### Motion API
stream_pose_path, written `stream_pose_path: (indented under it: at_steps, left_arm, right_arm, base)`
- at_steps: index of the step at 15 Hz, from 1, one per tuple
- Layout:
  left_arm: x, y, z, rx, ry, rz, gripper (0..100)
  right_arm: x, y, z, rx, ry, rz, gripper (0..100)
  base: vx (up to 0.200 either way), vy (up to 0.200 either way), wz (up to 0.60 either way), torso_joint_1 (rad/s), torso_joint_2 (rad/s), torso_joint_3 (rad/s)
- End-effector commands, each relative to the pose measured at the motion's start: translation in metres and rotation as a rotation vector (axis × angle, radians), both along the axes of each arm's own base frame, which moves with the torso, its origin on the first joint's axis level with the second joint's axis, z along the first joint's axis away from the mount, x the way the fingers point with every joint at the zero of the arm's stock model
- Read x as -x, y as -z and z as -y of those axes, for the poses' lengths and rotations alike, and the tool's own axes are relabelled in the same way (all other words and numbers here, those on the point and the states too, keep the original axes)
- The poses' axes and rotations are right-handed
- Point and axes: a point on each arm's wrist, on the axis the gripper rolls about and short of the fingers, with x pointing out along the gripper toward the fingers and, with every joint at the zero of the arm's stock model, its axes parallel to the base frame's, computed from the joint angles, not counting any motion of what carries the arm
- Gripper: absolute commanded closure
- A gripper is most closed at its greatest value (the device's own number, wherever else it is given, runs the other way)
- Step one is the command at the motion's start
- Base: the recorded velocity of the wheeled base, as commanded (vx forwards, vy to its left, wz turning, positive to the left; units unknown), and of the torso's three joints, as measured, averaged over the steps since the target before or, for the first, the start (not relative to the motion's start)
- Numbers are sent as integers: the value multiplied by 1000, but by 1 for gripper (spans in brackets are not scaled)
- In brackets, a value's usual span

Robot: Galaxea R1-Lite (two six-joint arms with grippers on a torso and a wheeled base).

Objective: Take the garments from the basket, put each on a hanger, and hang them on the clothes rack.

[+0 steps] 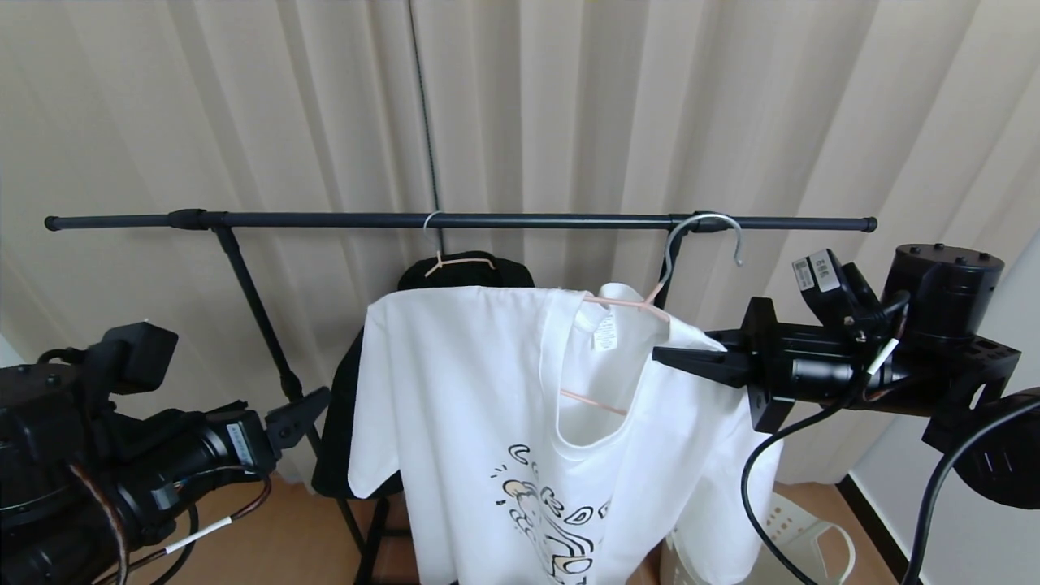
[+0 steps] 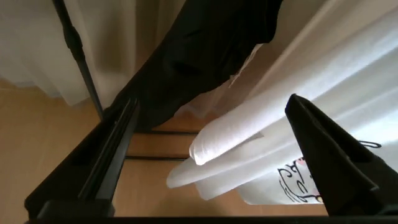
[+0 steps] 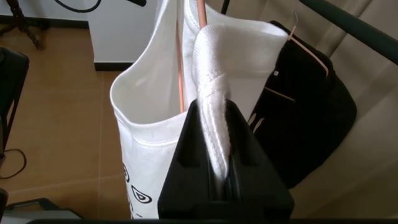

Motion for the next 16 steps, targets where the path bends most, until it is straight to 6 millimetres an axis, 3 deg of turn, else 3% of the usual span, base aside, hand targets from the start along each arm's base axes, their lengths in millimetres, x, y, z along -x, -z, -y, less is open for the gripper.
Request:
stream_pose_path:
  at_steps: [1, 3, 4, 5, 6, 8, 9, 11, 16]
  left_arm:
    - [18, -36, -4, 12, 65, 143, 0]
    - [21, -53, -3, -29, 89, 137, 0]
    - [20, -77, 0, -32, 112, 129, 0]
    - [20, -87, 3, -32, 129, 123, 0]
    - [18, -107, 7, -30, 189, 121, 0]
    - [15, -126, 16, -30, 316, 97, 0]
    - [15, -127, 16, -30, 322, 99, 0]
    - [3, -130, 37, -122, 462, 33, 0]
    - [-3, -134, 75, -293, 712, -1, 0]
  right_arm:
    - [-2, 3, -1, 3, -1, -10, 100]
    - [-2, 4, -1, 4, -1, -14, 100]
    - [-4, 8, -2, 7, -2, -26, 100]
    - [-4, 8, -2, 7, -2, -26, 100]
    - [-3, 9, -2, 6, -11, -29, 100]
    - [-2, 9, -2, 2, -39, -32, 100]
    - [-2, 9, -2, 2, -39, -32, 100]
    - [1, 11, -4, 4, -48, -40, 100]
    - [9, 16, -19, 12, -103, -60, 100]
  base:
    - [0, 0, 0, 0, 0, 0]
    - [0, 0, 0, 0, 0, 0]
    - [0, 0, 0, 0, 0, 0]
    - [0, 0, 0, 0, 0, 0]
    - [0, 0, 0, 0, 0, 0]
    - [0, 0, 0, 0, 0, 0]
    - [0, 0, 0, 0, 0, 0]
    - [0, 0, 0, 0, 0, 0]
    - [0, 0, 0, 0, 0, 0]
